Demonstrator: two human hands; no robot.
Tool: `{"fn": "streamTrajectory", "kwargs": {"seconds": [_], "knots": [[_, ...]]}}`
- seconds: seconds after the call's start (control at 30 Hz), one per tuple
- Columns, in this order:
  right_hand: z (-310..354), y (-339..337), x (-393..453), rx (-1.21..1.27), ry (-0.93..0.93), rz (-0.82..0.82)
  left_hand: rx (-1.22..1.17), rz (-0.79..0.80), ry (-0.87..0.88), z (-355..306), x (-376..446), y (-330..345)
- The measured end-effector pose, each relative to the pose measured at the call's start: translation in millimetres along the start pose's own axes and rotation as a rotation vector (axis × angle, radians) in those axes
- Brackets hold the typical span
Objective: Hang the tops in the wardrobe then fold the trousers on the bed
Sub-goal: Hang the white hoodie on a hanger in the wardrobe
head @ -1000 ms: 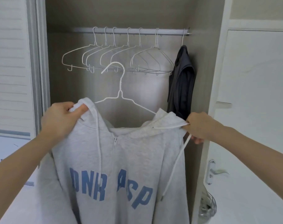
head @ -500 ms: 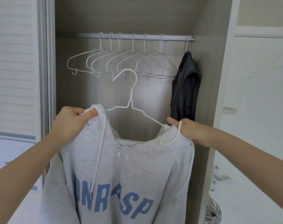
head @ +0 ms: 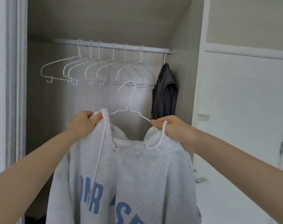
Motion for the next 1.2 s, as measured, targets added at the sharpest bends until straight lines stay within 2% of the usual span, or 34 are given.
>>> {"fn": "streamTrajectory", "kwargs": {"seconds": [0.07, 0.13, 0.2, 0.3, 0.4, 0.47, 0.8, 0.97, 1.07, 1.2], "knots": [[2.7, -13.0, -1.9, 0.079, 0.069, -0.062, 0.122, 0.129, 0.1, -21.1, -2.5, 24.4], [6.3, -25.8, -2.8, 0.087, 0.096, -0.112, 0.107, 0.239, 0.148, -43.1, -9.3, 45.1], [11.1, -39.1, -4.0, 0.057, 0.106, -0.177, -0.055, 0.34, 0.144, -66.3, -20.8, 60.2], [19.9, -58.9, -5.9, 0.029, 0.13, -0.287, -0.368, 0.49, 0.009, -93.8, -43.5, 79.6], [29.6, -67.4, 0.1, -0.02, 0.135, -0.39, -0.523, 0.631, -0.109, -110.7, -65.1, 94.4], [37.8, -67.1, 8.8, -0.037, 0.114, -0.449, -0.573, 0.669, -0.105, -119.7, -73.4, 100.0], [82.1, -58.1, 79.3, 0.058, -0.037, -0.627, -0.778, 0.679, -0.005, -127.4, -74.0, 88.3], [92.9, -54.8, 127.7, 0.185, -0.081, -0.722, -0.677, 0.77, 0.129, -126.6, -84.8, 95.4], [98.3, -52.6, 154.1, 0.14, -0.092, -0.766, -0.506, 0.614, 0.163, -118.4, -67.4, 112.9], [115.2, -52.6, 194.3, -0.033, -0.18, -0.816, -0.438, 0.41, 0.249, -124.4, -25.0, 132.1]]}}
Point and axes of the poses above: each hand's wrist, its own x-axis towards the middle knuckle, its own y-axis out of the palm, z = x × y, the point moved 8 cm from there along x, towards the middle knuckle, and after that the axes turned 12 degrees about -z, right-handed, at the moved point
